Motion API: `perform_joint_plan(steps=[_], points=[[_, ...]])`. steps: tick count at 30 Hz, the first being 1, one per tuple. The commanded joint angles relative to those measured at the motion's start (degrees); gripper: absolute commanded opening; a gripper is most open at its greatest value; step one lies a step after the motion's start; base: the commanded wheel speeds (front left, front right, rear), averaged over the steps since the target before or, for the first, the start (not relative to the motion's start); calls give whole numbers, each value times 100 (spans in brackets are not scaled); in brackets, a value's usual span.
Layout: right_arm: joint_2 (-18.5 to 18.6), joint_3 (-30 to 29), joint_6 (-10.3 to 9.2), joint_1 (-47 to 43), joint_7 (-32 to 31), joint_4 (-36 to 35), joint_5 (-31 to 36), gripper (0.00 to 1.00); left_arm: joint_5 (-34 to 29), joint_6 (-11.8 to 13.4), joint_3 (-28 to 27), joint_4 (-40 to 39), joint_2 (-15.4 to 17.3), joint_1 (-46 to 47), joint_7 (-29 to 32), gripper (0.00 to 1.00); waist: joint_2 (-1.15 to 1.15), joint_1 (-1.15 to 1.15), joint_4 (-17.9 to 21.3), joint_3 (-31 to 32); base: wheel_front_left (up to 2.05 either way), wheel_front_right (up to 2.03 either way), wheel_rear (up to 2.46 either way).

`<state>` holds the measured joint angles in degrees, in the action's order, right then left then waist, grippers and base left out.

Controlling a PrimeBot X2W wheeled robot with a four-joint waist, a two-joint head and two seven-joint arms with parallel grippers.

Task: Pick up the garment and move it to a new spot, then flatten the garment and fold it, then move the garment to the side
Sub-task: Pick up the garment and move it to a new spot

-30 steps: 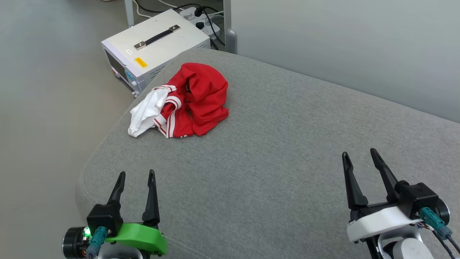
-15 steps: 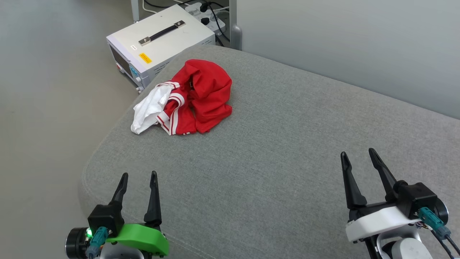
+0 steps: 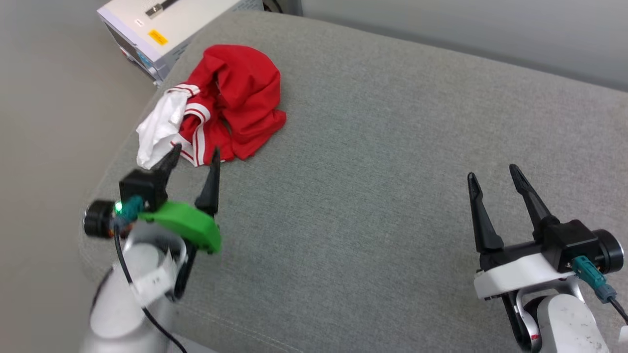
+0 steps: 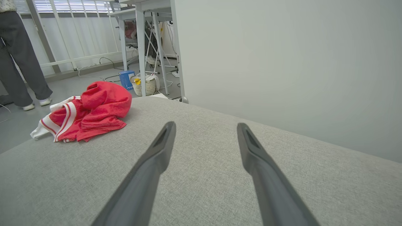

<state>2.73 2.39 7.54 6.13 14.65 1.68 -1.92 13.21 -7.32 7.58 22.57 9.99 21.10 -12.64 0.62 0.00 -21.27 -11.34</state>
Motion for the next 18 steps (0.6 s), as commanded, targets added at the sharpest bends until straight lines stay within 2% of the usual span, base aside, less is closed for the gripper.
perform_joint_plan(steps=[1, 4, 11, 14, 18], points=[[15, -17, -5, 151, 35, -54, 51, 100, 205, -13, 219, 92, 253, 471, 195, 100, -62, 0, 464, -652, 0, 0, 0], [15, -1, -5, 285, 35, -101, 108, 100, 852, -14, 633, 257, 765, 1187, 800, 100, -62, 0, 655, -988, 0, 0, 0], [15, 38, -5, 602, 35, -243, 103, 100, 2443, -15, 1271, 359, 2207, 2666, 2522, 100, -62, 0, 1121, -1692, 0, 0, 0], [15, 31, -5, 714, 35, -316, 71, 100, 2959, -16, 1412, 510, 2697, 3088, 3260, 100, -62, 0, 1309, -1939, 0, 0, 0], [15, 59, -5, 811, 35, -345, 25, 100, 3564, -16, 1513, 747, 3093, 3443, 3946, 100, -62, 0, 1520, -2166, 0, 0, 0]])
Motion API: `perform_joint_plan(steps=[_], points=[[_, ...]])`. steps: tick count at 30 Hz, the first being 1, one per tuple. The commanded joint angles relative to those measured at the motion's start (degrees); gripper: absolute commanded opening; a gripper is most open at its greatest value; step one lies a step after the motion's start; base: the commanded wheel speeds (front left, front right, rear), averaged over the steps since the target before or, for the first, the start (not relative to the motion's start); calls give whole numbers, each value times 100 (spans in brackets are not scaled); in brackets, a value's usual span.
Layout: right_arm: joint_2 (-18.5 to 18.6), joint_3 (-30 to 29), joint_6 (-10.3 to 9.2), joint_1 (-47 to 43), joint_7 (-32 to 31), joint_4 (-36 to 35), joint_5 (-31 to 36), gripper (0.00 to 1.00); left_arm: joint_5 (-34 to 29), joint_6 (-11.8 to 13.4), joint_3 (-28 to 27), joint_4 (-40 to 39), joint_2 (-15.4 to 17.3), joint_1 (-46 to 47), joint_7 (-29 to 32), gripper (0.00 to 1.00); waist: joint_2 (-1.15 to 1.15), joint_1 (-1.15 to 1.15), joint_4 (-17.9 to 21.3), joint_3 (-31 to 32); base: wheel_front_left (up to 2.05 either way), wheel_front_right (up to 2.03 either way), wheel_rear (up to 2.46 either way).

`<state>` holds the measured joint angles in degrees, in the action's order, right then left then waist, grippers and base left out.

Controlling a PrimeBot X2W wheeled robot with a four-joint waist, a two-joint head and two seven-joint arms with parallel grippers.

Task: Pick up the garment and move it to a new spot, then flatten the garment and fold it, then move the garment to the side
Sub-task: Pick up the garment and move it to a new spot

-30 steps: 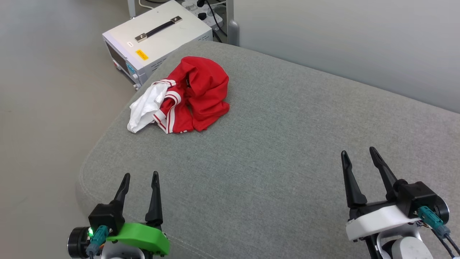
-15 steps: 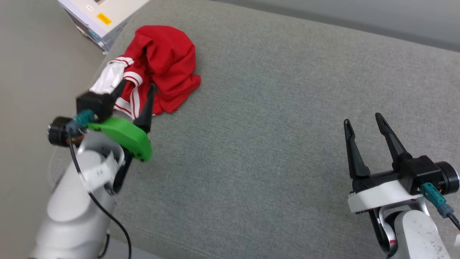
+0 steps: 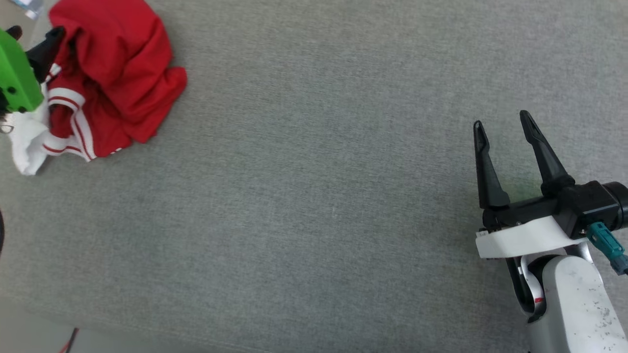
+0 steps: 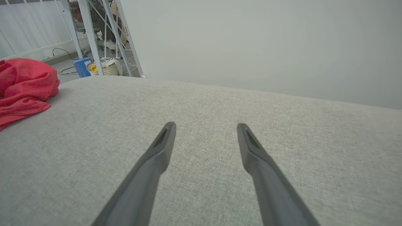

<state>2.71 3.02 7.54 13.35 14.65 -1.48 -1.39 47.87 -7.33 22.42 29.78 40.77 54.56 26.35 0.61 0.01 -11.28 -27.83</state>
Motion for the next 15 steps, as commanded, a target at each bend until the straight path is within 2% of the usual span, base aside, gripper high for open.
perform_joint_plan(steps=[1, 6, 15], points=[[17, 7, -5, 107, 35, -24, -64, 100, 252, -15, 28, 85, 77, 153, 181, 100, -61, -1, 567, -563, 0, 0, 0], [17, 123, -5, 221, 35, -33, -152, 100, 604, -15, 143, 434, 356, 353, 660, 100, -61, -1, 748, -740, 0, 0, 0], [17, 210, -5, 274, 35, -45, -198, 100, 723, -15, 413, 1030, 316, 398, 856, 100, -61, -1, 857, -860, 0, 0, 0]])
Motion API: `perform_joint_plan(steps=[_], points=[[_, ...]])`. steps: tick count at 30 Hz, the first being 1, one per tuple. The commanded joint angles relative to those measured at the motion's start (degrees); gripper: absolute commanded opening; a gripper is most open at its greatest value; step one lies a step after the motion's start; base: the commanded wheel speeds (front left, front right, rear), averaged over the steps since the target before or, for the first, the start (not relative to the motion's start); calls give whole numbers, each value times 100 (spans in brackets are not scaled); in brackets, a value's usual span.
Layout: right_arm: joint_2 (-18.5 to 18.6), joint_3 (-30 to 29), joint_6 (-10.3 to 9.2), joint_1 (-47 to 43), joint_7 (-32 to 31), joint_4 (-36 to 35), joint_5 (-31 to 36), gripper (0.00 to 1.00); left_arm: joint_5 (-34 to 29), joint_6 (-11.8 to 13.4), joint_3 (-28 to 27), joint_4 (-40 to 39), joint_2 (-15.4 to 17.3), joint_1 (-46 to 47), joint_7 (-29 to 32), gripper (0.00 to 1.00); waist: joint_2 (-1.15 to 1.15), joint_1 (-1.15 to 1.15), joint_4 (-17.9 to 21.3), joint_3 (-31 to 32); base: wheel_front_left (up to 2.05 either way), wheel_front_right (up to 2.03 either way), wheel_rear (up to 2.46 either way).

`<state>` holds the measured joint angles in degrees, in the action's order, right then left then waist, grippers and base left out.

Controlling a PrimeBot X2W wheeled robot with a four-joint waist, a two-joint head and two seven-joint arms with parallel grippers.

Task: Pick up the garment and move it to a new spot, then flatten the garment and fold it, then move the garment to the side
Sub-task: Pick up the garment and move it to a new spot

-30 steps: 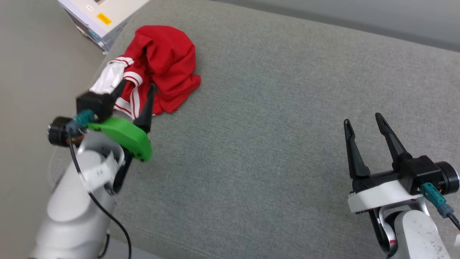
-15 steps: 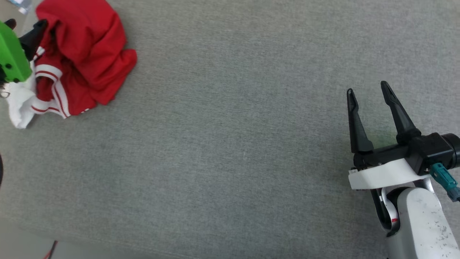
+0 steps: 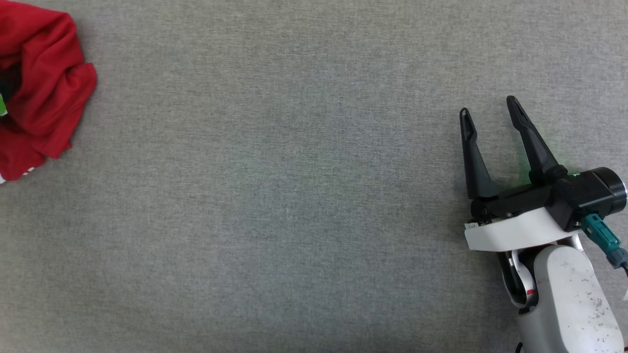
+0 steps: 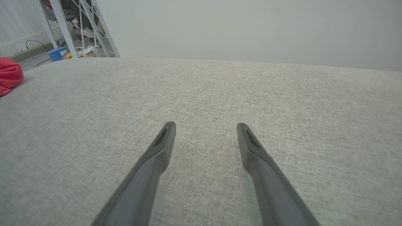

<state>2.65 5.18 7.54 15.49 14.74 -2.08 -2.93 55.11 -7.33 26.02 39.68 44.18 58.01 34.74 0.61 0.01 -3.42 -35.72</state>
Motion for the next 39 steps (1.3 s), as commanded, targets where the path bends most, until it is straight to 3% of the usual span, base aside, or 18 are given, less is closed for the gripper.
perform_joint_plan(steps=[1, 2, 3, 4, 14, 21, 27, 33, 39], points=[[22, -6, -5, 54, 26, 17, -38, 100, 11, -15, 90, 108, -52, 47, 11, 100, -61, -1, 72, -68, 0, 0, 0], [22, -8, -5, 48, 26, 19, -33, 100, 51, -15, 113, 150, -84, 36, 17, 100, -61, -1, 70, -60, 0, 0, 0], [22, -17, -5, 39, 26, 25, -28, 100, 127, -15, 139, 176, -137, 20, 16, 40, -61, -1, 61, -43, 0, 0, 0], [22, -29, -5, 31, 26, 32, -24, 100, 197, -15, 160, 147, -177, 7, -27, 0, -61, -1, 51, -28, 0, 0, 0], [22, -44, -5, -62, 26, 184, -44, 100, 330, -15, 451, -115, -62, -39, -1417, 0, -61, -1, -122, 556, 0, 0, 0], [22, -28, -5, -251, 26, 372, -248, 100, 64, -15, 781, -509, 225, 133, -2740, 0, -61, -1, -145, 1352, 0, 0, 0], [22, -131, -5, -538, 26, 530, -501, 100, -273, -15, 1192, -1323, 291, 369, -3955, 0, -61, -1, -77, 2152, 0, 0, 0], [22, -300, -5, -744, 26, 601, -691, 100, -366, -15, 1471, -1860, 224, 452, -4350, 0, -61, -1, 101, 2630, 0, 0, 0], [22, -413, -5, -819, 26, 584, -813, 100, -450, -15, 1856, -2256, -131, 475, -4230, 0, -61, -1, 468, 2843, 0, 0, 0]])
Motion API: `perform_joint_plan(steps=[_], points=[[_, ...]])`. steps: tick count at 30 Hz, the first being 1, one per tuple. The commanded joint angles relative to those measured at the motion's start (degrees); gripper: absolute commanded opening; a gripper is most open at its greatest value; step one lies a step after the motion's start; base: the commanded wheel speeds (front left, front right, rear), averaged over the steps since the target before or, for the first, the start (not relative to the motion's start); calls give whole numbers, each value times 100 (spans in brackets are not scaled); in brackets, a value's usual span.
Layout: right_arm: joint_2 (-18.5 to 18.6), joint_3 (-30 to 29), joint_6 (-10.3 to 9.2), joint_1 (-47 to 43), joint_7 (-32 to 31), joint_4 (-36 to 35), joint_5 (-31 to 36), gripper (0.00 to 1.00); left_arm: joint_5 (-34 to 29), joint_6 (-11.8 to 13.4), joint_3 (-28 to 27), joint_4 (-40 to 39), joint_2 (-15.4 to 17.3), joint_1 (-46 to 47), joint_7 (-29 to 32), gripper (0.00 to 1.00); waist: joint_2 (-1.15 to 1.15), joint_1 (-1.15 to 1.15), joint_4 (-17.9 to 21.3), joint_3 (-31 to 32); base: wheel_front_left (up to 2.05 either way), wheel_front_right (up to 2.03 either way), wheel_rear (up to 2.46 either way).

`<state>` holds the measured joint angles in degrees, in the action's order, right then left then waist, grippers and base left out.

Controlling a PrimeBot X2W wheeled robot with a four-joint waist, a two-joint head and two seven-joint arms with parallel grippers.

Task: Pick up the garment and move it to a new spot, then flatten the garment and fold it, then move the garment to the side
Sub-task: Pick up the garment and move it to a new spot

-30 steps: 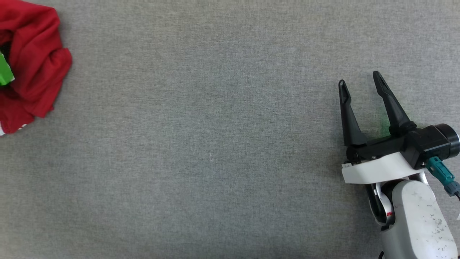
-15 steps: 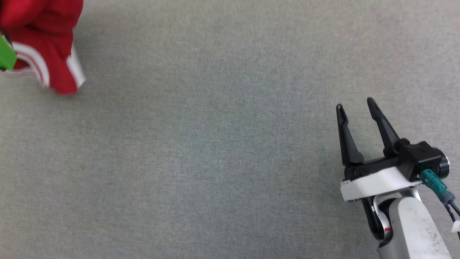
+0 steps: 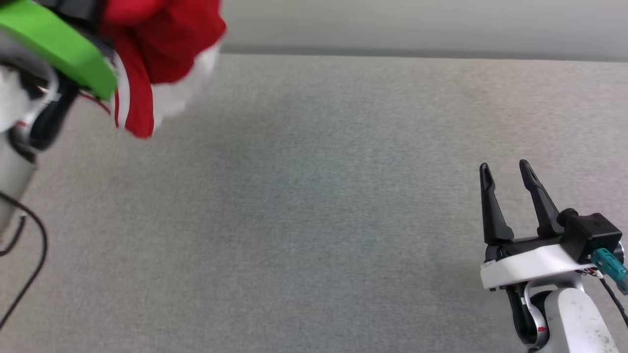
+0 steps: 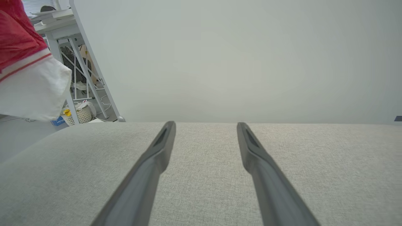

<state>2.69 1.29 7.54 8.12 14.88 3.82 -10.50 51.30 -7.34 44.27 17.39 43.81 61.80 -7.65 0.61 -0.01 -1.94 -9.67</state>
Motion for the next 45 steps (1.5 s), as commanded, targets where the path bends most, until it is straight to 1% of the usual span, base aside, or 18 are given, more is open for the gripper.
perform_joint_plan(steps=[1, 9, 13, 14, 19, 23, 24, 25, 26, 28, 31, 34, 36, 42, 45], points=[[19, -38, -5, -87, 12, -14, -72, 100, -94, -14, 94, -66, -152, 90, 28, 0, -61, 1, 391, 250, 0, 0, 0], [19, -176, -5, -156, 12, -77, -135, 100, -512, -14, 821, -119, -791, -136, 2, 0, -61, 1, 985, 206, 0, 0, 0], [19, -206, -5, -137, 12, -107, -161, 100, -607, -14, 1217, 55, -1217, -410, -168, 0, -61, 1, 1241, 129, 0, 0, 0], [19, -210, -5, -116, 12, -140, -177, 100, -774, -14, 1622, 226, -1607, -660, -335, 0, -61, 1, 1388, 47, 0, 0, 0], [19, -181, -5, -93, 12, -192, -202, 100, -847, -14, 2251, 578, -2372, -1226, -528, 0, -61, 1, 1544, -91, 0, 0, 0], [19, -192, -5, -109, 12, -206, -197, 100, -893, -14, 2650, 839, -2916, -1623, -615, 0, -61, 1, 1548, -147, 0, 0, 0], [19, -194, -5, -116, 12, -204, -189, 100, -911, -14, 2718, 891, -3015, -1698, -622, 19, -61, 1, 1533, -150, 0, 0, 0], [19, -199, -5, -122, 12, -199, -177, 100, -946, -14, 2783, 949, -3119, -1778, -628, 84, -61, 1, 1504, -148, 0, 0, 0], [19, -194, -5, -119, 12, -192, -168, 100, -959, -14, 2819, 991, -3189, -1839, -630, 100, -61, 1, 1482, -142, 0, 0, 0], [19, -197, -5, -115, 12, -186, -150, 100, -955, -14, 2862, 1087, -3305, -1942, -637, 100, -61, 1, 1403, -101, 0, 0, 0], [19, -198, -5, -137, 12, -184, -124, 100, -971, -14, 2881, 1231, -3374, -1964, -672, 100, -61, 1, 1228, 1, 0, 0, 0], [19, -196, -5, -184, 12, -154, -92, 100, -943, -14, 2843, 1289, -3359, -1941, -707, 100, -61, 1, 1039, 138, 0, 0, 0], [19, -200, -5, -228, 12, -140, -76, 100, -921, -14, 2715, 1301, -3304, -1933, -722, 100, -61, 1, 901, 249, 0, 0, 0], [19, -232, -5, -358, 12, -130, -23, 100, -1009, 100, 1942, 987, -2989, -2076, -732, 100, -61, 1, 468, 522, 0, 0, 0], [19, -277, -5, -396, 12, -136, 7, 100, -1069, 251, 1425, 745, -2743, -2234, -733, 100, -61, 1, 271, 609, 0, 0, 0]])
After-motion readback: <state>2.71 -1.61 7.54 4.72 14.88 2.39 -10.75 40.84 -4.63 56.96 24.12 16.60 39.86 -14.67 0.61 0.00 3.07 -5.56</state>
